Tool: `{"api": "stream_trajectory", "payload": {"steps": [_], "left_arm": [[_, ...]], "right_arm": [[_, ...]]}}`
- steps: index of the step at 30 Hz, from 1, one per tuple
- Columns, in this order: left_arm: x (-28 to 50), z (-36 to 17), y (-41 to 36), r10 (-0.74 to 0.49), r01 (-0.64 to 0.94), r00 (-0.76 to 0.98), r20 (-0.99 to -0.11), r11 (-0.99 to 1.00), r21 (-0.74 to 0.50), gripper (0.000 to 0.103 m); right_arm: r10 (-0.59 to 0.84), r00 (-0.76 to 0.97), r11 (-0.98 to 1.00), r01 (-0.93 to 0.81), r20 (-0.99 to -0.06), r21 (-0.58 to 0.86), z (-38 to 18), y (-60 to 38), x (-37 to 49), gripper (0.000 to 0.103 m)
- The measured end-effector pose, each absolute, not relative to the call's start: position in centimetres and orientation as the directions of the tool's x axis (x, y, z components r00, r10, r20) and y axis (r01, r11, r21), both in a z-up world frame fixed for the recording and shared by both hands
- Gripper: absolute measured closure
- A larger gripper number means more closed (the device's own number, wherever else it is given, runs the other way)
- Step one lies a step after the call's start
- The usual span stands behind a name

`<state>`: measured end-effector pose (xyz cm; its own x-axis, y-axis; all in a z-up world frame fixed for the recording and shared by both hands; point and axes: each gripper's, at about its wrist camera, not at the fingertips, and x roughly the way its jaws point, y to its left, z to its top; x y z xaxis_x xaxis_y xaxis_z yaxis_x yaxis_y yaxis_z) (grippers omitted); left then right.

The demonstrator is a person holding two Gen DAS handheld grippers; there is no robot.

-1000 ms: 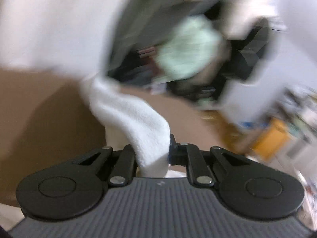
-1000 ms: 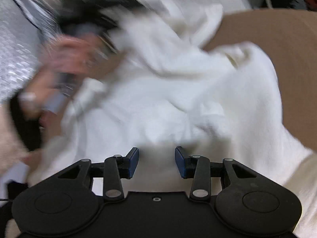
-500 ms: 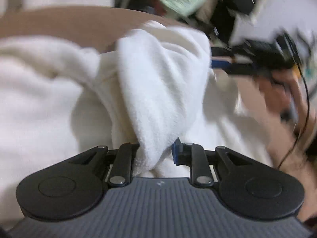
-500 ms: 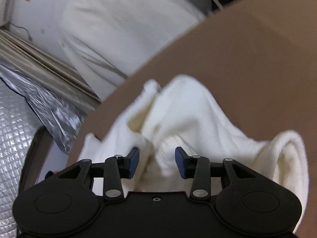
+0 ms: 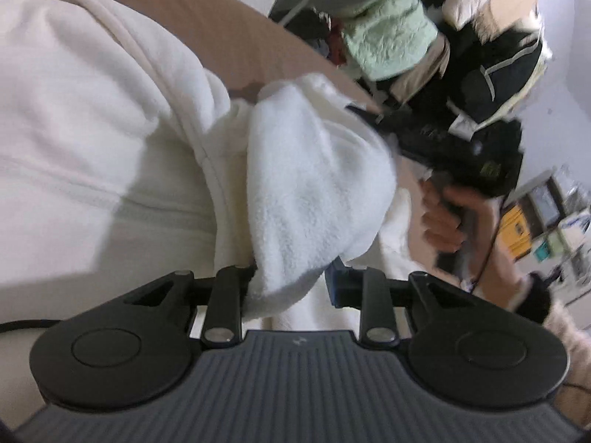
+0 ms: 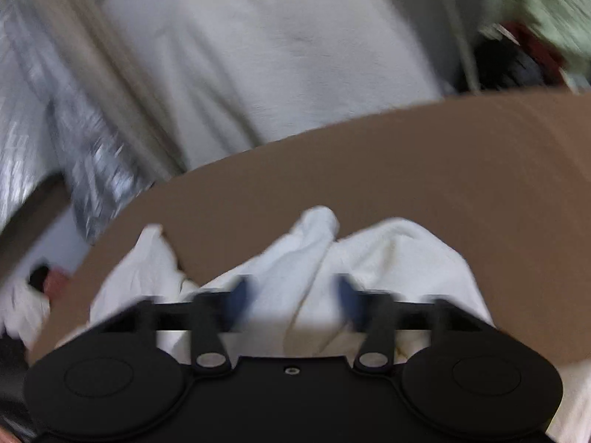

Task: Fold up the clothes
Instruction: 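Release the folded fabric with the left gripper and open the right gripper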

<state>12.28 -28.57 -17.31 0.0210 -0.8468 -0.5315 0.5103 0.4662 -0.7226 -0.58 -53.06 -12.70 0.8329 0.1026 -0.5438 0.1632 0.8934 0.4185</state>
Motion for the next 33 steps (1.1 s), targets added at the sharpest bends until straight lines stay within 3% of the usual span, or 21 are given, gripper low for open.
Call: {"api": "stream_trajectory", "payload": {"steps": [2, 5, 8, 9, 10, 14, 16, 19, 21, 24, 28, 33], "left_arm": [[11.9, -17.6, -27.5, -0.853, 0.468, 0.041, -0.520, 0.476, -0.745, 0.075], [11.3, -17.9, -26.0, -0.861, 0.402, 0.072, -0.503, 0.487, -0.775, 0.075], [10.8, -18.3, -24.4, -0.867, 0.334, 0.105, -0.488, 0.493, -0.803, 0.067], [10.6, -18.4, -23.9, -0.868, 0.311, 0.116, -0.483, 0.494, -0.812, 0.057], [10.4, -18.5, -23.4, -0.869, 0.288, 0.127, -0.479, 0.494, -0.820, 0.054], [10.9, -19.2, -22.5, -0.852, 0.235, 0.123, -0.508, 0.522, -0.820, 0.053], [11.2, -18.7, -21.1, -0.855, 0.233, 0.181, -0.487, 0.518, -0.823, 0.051], [11.1, -18.0, -18.8, -0.872, 0.214, 0.273, -0.407, 0.467, -0.858, 0.036], [10.4, -17.3, -18.0, -0.874, 0.229, 0.303, -0.380, 0.454, -0.861, 0.021], [10.2, -16.8, -18.1, -0.873, 0.256, 0.285, -0.396, 0.467, -0.846, 0.021], [10.2, -16.1, -18.5, -0.864, 0.289, 0.260, -0.430, 0.495, -0.820, 0.019], [10.3, -16.3, -20.4, -0.849, 0.299, 0.211, -0.485, 0.529, -0.794, 0.016]], "right_arm": [[0.105, 0.860, 0.914, 0.115, -0.499, 0.389, -12.0, -51.9, -1.7, 0.090], [0.009, 0.883, 0.977, 0.091, -0.469, 0.191, -9.7, -49.0, -2.8, 0.090], [0.018, 0.907, 0.990, 0.041, -0.420, 0.132, -7.1, -47.3, -5.2, 0.091], [0.038, 0.917, 0.991, 0.015, -0.398, 0.129, -6.0, -46.6, -6.2, 0.091], [0.073, 0.925, 0.990, -0.022, -0.373, 0.139, -5.0, -45.9, -7.4, 0.091], [0.255, 0.913, 0.962, -0.205, -0.319, 0.182, -2.2, -42.5, -12.6, 0.091], [0.335, 0.869, 0.941, -0.286, -0.365, 0.181, -2.2, -40.5, -14.4, 0.091], [0.448, 0.702, 0.891, -0.403, -0.554, 0.210, -5.1, -37.7, -16.1, 0.093], [0.407, 0.576, 0.884, -0.444, -0.709, 0.146, -8.0, -35.7, -17.1, 0.094], [0.354, 0.441, 0.869, -0.480, -0.825, 0.116, -11.4, -34.4, -18.1, 0.094], [0.366, 0.398, 0.851, -0.510, -0.841, 0.129, -11.6, -34.2, -18.4, 0.092], [0.412, 0.523, 0.889, -0.410, -0.746, 0.204, -8.2, -38.0, -17.2, 0.082]]}}
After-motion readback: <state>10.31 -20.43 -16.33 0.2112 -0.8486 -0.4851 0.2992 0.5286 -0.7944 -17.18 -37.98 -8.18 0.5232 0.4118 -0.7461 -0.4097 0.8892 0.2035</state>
